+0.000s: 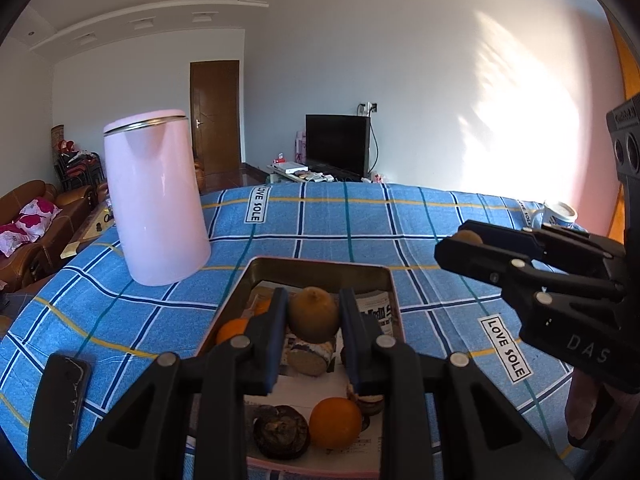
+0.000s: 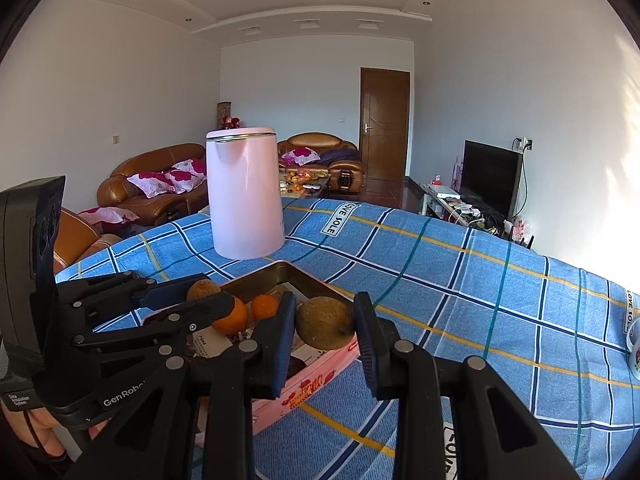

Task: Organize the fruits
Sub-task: 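Release the tan fruit into the tin with the left tool while the right tool releases its own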

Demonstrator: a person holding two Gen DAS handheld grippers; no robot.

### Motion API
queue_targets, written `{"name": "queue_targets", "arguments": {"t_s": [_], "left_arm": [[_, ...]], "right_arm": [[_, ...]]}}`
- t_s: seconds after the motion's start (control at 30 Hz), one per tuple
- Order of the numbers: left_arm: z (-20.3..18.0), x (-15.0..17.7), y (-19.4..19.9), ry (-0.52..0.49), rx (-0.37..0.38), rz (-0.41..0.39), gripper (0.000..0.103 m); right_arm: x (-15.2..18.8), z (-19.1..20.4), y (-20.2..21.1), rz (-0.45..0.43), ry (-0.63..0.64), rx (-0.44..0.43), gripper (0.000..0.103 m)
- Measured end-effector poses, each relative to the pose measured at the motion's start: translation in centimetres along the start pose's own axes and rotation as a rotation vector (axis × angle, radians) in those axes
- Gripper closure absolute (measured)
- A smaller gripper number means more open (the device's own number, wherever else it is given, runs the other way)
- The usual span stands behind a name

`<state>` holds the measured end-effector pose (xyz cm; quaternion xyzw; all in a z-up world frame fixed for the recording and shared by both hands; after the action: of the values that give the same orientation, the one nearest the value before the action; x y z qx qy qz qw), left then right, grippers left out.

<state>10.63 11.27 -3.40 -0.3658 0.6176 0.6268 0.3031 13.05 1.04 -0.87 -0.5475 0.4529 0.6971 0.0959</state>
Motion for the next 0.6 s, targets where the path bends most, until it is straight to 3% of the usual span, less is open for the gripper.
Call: {"name": "queue_targets", "arguments": {"t_s": [0.33,0.6], "left_arm": [[2.9,-0.1,0.1,0.038,-0.024,0.004,0.076],[4.4,0.6,-0.9,0.050,-0.021,0.054,0.076]], "right_arm": [[-0.6,1.1,-1.6,0.021,0.005,-0.025,0.072],[-0.7,2.3,-3.5,0.054,-0.001,-0.069,0.072]]}}
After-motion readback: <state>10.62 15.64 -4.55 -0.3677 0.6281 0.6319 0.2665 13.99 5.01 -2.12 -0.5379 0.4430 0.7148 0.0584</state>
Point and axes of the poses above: each gripper's, at about its wrist camera, not at the fingertips, and y roughly against the way its jaws point, z to its left, x to its underside, the point moved 7 cm from there along -y, roughly the way its jaws point, and after that the axes turned 6 degrees about z, right-handed, at the moved point
